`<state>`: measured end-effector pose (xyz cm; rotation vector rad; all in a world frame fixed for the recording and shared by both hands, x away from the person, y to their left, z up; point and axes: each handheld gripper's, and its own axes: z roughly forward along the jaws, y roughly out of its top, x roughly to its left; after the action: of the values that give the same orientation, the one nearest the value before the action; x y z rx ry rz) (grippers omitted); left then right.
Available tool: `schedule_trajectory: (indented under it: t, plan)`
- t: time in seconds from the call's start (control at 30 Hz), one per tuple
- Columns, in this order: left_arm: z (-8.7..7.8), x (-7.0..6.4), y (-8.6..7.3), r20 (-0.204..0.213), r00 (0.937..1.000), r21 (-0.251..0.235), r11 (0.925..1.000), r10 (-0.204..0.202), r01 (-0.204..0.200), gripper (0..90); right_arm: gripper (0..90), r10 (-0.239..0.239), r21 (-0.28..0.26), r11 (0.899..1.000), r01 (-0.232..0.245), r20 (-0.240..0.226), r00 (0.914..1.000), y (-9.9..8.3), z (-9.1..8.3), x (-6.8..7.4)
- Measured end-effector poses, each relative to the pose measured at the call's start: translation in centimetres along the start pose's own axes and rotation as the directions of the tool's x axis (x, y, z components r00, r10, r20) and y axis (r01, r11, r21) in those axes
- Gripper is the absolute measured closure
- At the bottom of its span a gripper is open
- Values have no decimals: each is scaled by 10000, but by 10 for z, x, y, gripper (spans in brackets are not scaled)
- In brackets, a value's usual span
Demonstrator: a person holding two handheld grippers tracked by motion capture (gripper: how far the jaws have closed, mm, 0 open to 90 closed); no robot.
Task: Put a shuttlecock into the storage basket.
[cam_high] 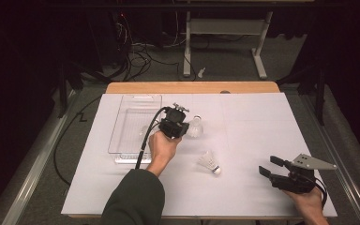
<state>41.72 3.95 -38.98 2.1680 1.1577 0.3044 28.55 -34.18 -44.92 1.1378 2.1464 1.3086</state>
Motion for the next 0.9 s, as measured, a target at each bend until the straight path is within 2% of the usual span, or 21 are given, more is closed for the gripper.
schedule_trajectory:
  t: [0.6,0.9]
  plan:
    - [-18,4,-3,35,9998,-40,9998,209,-209,900,345,21,-12,10000,-21,11,10000,0,0,0]
    - [-25,10,-4,-13,9999,-59,9999,144,-144,900,345,20,-21,10000,-20,14,10000,0,0,0]
